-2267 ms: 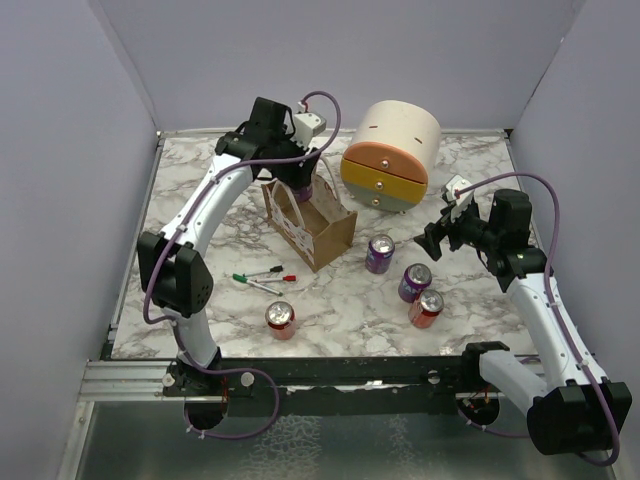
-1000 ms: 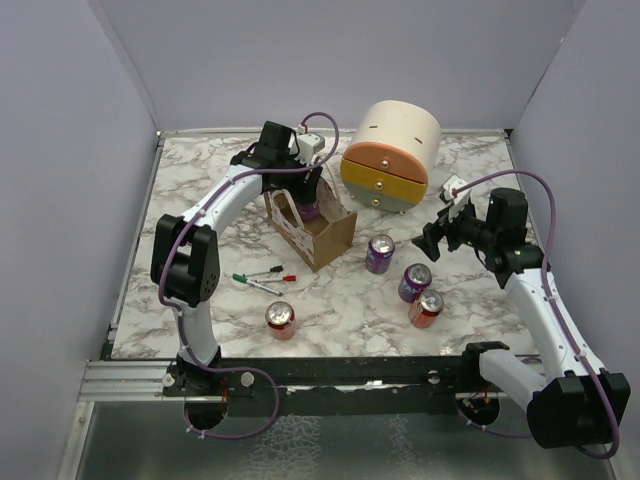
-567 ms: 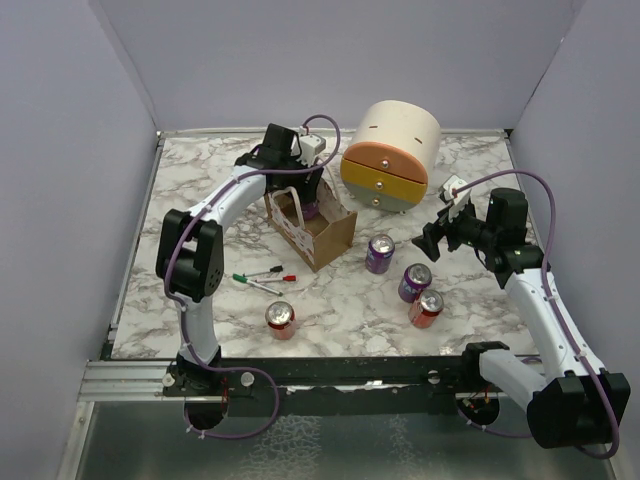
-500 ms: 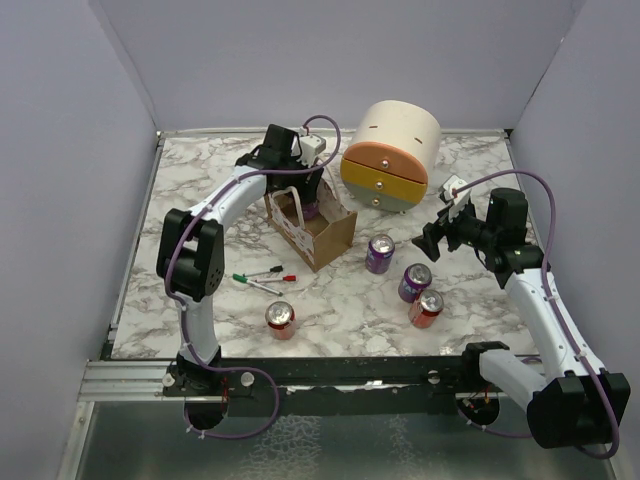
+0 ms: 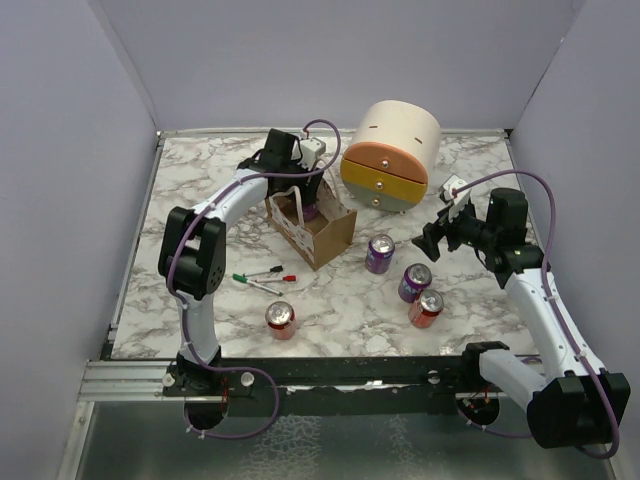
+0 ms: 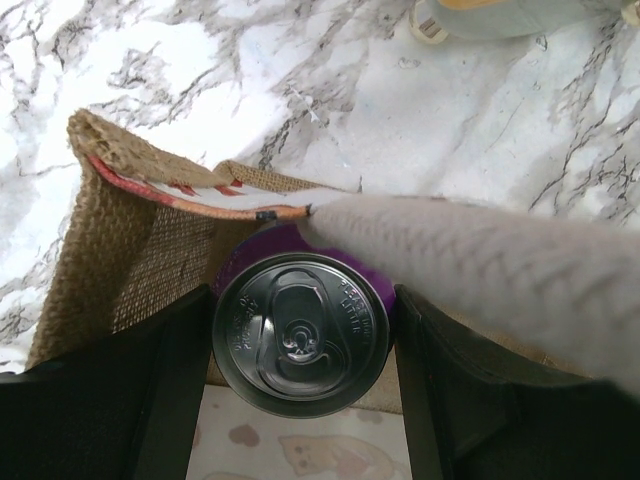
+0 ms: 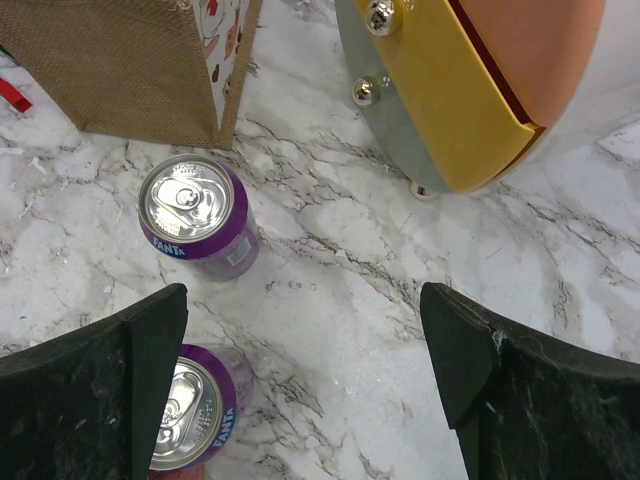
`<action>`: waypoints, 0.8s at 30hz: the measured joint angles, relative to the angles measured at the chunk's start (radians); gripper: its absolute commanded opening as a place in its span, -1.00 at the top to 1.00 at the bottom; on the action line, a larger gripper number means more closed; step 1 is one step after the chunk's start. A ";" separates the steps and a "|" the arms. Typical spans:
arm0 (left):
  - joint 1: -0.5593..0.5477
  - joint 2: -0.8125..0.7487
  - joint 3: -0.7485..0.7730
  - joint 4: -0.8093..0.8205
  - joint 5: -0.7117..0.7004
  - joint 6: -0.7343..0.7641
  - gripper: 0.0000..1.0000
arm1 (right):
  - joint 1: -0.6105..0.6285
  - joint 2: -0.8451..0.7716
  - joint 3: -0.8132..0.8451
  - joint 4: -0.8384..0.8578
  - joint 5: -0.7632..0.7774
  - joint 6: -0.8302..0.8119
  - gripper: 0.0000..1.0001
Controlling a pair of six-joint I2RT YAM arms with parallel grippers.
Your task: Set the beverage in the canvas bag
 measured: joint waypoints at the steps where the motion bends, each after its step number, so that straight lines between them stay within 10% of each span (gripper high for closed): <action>1: 0.000 0.004 0.000 0.001 0.000 0.002 0.35 | 0.000 0.000 0.000 0.000 0.000 0.000 -0.99; 14: 0.000 0.044 0.056 -0.015 0.000 0.002 -0.61 | 0.000 0.000 0.000 0.000 0.000 0.000 -0.99; 24: 0.000 0.043 0.068 -0.019 0.009 -0.002 -0.77 | 0.000 0.000 0.000 0.000 0.000 0.000 -0.99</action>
